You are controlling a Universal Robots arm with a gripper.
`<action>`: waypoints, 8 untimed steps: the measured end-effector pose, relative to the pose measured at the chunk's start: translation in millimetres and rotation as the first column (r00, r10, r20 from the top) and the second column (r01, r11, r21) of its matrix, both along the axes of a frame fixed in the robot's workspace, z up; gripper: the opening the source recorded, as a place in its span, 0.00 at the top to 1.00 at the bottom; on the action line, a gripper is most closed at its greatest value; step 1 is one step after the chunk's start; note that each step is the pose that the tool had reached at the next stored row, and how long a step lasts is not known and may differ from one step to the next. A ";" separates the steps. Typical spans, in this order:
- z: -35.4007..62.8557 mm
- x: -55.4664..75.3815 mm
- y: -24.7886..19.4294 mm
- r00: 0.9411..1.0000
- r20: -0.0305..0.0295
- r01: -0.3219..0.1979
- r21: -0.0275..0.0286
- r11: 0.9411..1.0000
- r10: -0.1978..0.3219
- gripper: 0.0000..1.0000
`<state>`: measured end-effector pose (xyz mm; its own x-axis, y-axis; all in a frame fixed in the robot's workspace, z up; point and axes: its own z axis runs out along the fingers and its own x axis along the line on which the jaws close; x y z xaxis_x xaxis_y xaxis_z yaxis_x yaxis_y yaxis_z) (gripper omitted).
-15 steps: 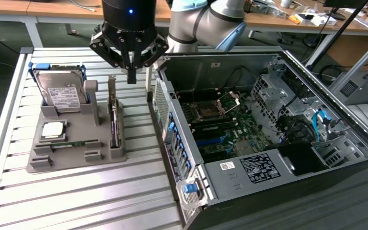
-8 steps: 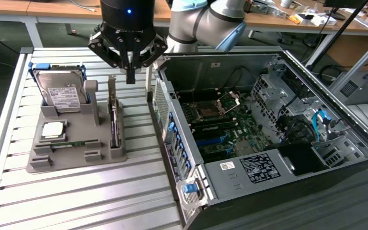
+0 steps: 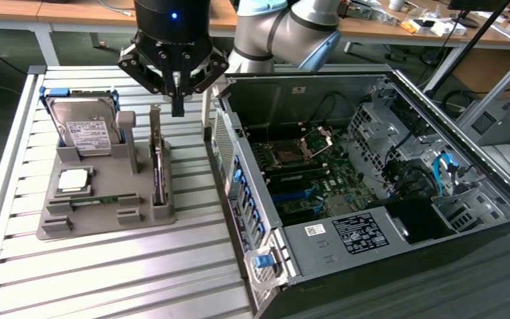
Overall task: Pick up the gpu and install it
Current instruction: 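Reach for the gpu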
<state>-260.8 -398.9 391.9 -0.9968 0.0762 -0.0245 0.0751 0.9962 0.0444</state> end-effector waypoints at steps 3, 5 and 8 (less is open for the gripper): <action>0.0 -1.3 0.0 1.000 0.000 0.000 0.000 1.000 0.000 0.87; 0.0 -2.7 0.0 1.000 0.000 0.000 0.000 1.000 0.000 0.87; -0.1 -4.5 0.0 1.000 0.000 0.000 0.000 1.000 0.000 0.87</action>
<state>-265.3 -398.9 391.8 -0.9968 0.0762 -0.0246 0.0751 0.9962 0.0443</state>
